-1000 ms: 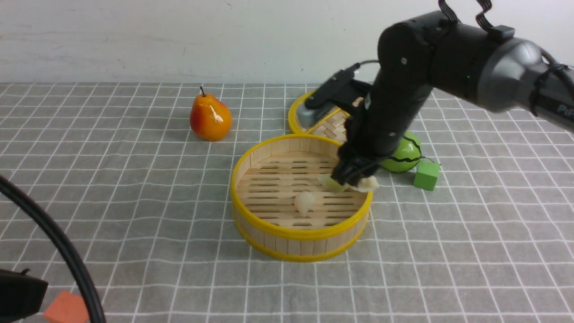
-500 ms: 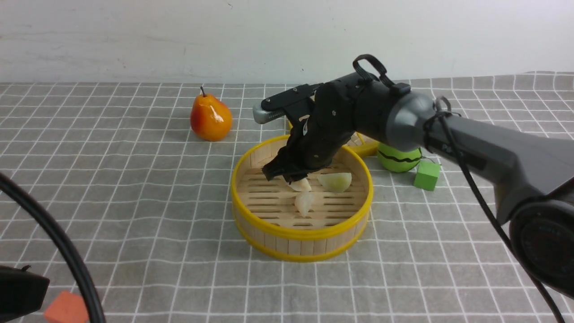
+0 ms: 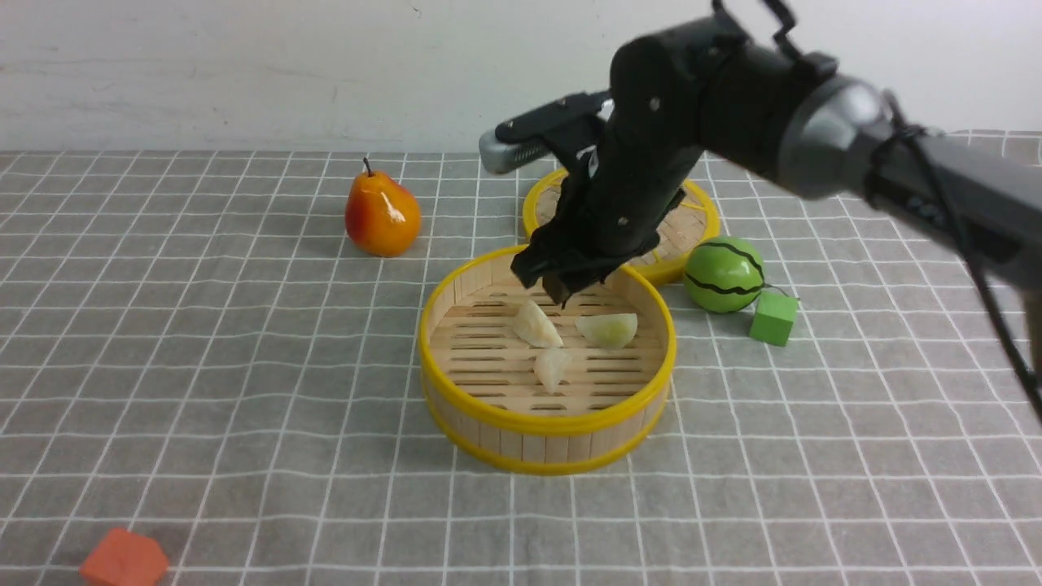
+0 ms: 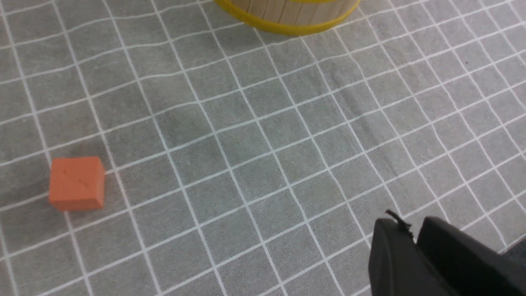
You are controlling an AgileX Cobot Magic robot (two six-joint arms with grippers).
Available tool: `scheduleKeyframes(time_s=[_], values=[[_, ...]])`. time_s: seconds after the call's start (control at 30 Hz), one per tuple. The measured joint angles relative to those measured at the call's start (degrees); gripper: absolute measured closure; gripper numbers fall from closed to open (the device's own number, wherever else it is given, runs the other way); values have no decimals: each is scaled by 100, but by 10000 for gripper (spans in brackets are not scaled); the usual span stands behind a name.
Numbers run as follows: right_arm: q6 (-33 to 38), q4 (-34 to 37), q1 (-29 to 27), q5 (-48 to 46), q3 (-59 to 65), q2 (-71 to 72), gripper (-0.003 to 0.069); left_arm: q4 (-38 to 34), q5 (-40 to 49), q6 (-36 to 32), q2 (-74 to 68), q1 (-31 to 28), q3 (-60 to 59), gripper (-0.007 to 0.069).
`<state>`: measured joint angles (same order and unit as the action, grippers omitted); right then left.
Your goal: Put the dumplings into the steamer on the table with the grey tablecloth.
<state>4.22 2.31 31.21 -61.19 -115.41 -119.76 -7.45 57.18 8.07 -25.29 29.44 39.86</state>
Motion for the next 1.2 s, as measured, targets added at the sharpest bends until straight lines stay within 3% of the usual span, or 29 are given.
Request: scheduleKeyframes(time_s=[0.1,0.23,0.43,0.73,0.93,1.2], values=[[163,42,0,-507,61,555,400,-26,-764,135,804,0,-862,539],[324,333,0,-517,756,1338,532,-26,-1708,574,1481,0,-1639,536],[404,630,0,714,2794,2925,670,-28,-2452,859,1770,0,-1981,532],[402,642,0,3075,5850,6096,678,-28,-2541,881,1779,0,-1992,523],[306,642,0,3498,6987,7622,674,-28,-2541,881,1779,0,-1992,515],[256,581,0,3471,7175,7973,670,-28,-2552,881,1779,0,-1992,515]])
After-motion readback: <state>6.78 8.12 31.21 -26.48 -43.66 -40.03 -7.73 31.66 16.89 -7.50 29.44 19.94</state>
